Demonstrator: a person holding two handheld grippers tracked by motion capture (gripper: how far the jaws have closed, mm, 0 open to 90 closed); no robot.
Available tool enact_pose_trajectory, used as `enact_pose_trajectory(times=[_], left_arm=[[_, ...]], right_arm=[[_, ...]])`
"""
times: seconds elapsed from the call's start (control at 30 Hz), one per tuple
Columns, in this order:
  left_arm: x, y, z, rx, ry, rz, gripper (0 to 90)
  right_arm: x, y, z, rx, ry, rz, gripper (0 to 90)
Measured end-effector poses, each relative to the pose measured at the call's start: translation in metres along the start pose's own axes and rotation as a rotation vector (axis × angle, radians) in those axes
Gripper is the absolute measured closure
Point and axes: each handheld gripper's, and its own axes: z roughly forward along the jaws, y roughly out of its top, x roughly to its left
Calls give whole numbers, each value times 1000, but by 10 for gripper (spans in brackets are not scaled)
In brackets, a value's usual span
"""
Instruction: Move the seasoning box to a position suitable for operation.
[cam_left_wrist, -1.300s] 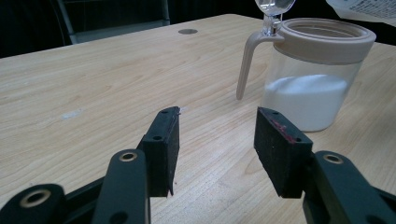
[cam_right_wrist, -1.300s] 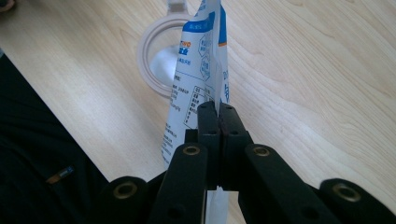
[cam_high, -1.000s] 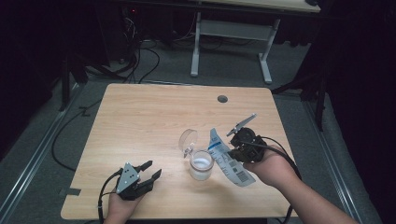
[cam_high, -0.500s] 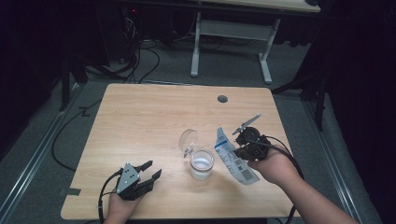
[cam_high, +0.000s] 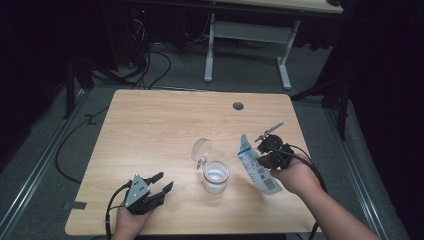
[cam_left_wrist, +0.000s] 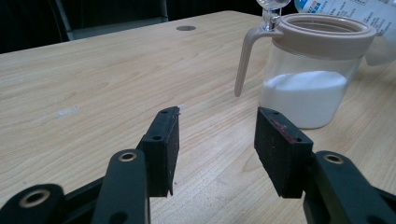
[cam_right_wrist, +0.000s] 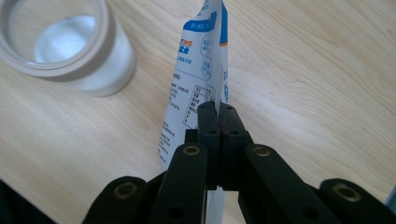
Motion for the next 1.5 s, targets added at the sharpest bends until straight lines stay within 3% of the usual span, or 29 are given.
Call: enact_pose_trajectory(times=[0.43, 0.63, 0.87, 0.93, 1.13, 1.4, 1.5], left_arm=[[-1, -1, 1, 4, 0, -6, 506], [-1, 0, 1, 2, 1, -7, 505], [2, -1, -1, 2, 10, -19, 504], [2, -1, -2, -1, 18, -23, 504], [5, -1, -4, 0, 30, -44, 501], [7, -2, -4, 17, 36, -54, 500], [7, -2, -5, 17, 38, -52, 500]], right_arm=[[-19, -8, 17, -4, -39, 35, 899], [-23, -10, 19, -47, -52, 39, 899], [-26, -17, 18, -157, -64, 69, 900], [-28, -22, 18, -211, -45, 95, 900], [-30, -35, 21, -287, -42, 106, 900], [-36, -62, 24, -429, -6, 167, 899], [-34, -71, 25, -472, -7, 162, 899]])
